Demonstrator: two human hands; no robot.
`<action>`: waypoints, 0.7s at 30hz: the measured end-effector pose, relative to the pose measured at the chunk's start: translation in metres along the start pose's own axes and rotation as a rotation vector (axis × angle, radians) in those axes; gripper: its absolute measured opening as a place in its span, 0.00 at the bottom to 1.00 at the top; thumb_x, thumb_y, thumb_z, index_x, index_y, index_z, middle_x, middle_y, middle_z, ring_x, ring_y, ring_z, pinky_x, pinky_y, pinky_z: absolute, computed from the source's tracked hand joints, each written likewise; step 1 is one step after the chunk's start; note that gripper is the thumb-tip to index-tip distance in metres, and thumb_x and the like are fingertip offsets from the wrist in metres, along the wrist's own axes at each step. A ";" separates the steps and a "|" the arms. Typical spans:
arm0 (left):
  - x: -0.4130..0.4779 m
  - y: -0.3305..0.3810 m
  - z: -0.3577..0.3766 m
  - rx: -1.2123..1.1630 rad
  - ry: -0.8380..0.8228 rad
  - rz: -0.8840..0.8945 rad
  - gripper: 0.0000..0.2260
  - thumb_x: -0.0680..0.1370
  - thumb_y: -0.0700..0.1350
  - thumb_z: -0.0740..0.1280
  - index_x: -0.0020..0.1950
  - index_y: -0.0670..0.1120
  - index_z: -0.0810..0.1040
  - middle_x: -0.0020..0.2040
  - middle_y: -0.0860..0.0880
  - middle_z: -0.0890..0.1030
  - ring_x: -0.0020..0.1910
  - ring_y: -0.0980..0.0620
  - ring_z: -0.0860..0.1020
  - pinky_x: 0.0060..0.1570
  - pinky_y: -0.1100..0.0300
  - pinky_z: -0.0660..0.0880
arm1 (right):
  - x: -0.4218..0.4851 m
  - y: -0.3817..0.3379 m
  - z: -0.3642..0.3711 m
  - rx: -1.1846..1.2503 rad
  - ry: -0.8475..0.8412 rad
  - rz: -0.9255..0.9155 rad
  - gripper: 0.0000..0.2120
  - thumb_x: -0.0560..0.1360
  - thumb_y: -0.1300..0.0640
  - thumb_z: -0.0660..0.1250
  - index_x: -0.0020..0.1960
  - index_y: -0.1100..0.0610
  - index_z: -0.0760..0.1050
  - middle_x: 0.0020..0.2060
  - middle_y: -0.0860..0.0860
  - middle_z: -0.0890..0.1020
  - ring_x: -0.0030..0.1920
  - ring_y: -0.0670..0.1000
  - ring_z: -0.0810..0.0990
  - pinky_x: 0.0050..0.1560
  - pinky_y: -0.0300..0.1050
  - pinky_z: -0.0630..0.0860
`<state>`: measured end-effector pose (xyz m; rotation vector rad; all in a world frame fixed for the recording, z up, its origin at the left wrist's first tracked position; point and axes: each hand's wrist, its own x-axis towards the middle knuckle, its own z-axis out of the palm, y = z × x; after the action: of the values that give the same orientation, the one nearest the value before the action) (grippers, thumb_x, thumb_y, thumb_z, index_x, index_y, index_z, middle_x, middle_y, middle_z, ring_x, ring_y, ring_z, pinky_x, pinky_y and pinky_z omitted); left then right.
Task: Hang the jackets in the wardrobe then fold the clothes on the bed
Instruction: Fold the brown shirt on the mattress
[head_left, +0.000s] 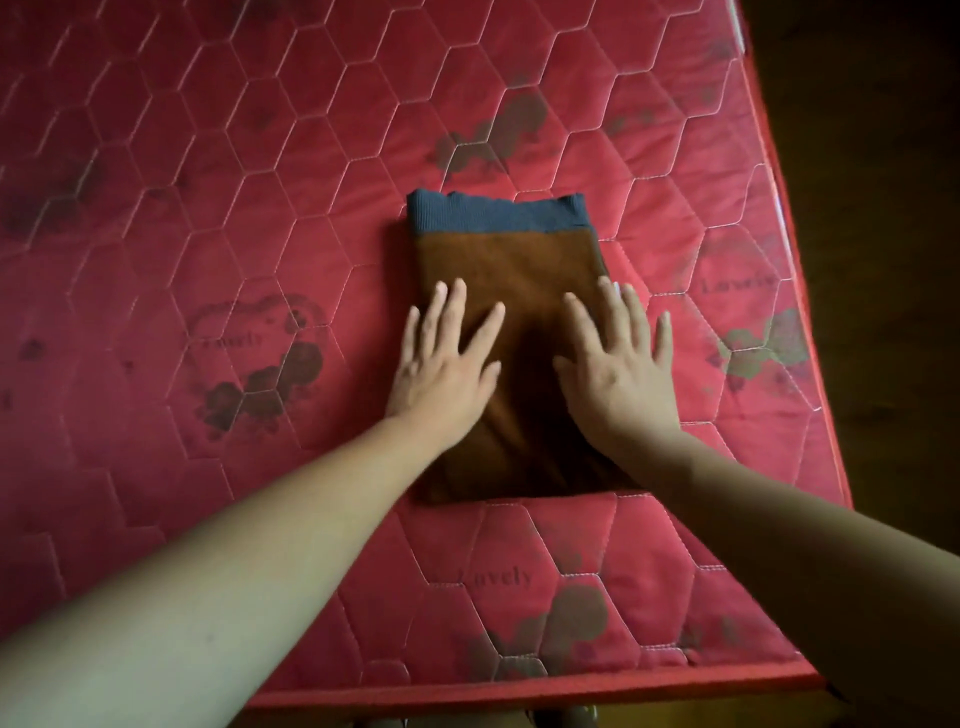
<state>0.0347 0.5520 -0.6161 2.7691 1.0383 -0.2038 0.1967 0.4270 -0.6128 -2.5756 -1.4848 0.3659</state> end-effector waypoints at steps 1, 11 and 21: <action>0.009 -0.011 0.003 0.019 0.013 0.004 0.29 0.82 0.56 0.57 0.82 0.54 0.52 0.82 0.41 0.44 0.81 0.42 0.43 0.79 0.42 0.46 | 0.000 -0.005 0.009 -0.020 -0.026 -0.063 0.31 0.80 0.42 0.58 0.81 0.50 0.57 0.80 0.57 0.57 0.81 0.60 0.51 0.76 0.70 0.50; 0.037 -0.032 0.045 0.023 0.012 0.019 0.32 0.80 0.62 0.51 0.82 0.54 0.50 0.82 0.39 0.44 0.81 0.41 0.42 0.78 0.40 0.49 | 0.009 0.015 0.064 -0.065 0.024 -0.141 0.34 0.80 0.30 0.48 0.82 0.42 0.48 0.82 0.53 0.49 0.82 0.56 0.44 0.77 0.67 0.53; 0.103 -0.056 0.015 -0.050 0.002 -0.090 0.33 0.82 0.63 0.51 0.82 0.52 0.45 0.82 0.40 0.41 0.81 0.41 0.40 0.79 0.45 0.46 | 0.113 -0.013 0.039 -0.095 -0.016 -0.165 0.34 0.80 0.33 0.47 0.82 0.43 0.47 0.82 0.53 0.50 0.81 0.59 0.42 0.76 0.71 0.43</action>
<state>0.0736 0.6553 -0.6571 2.6818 1.1537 -0.1844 0.2289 0.5312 -0.6628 -2.5010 -1.7458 0.3026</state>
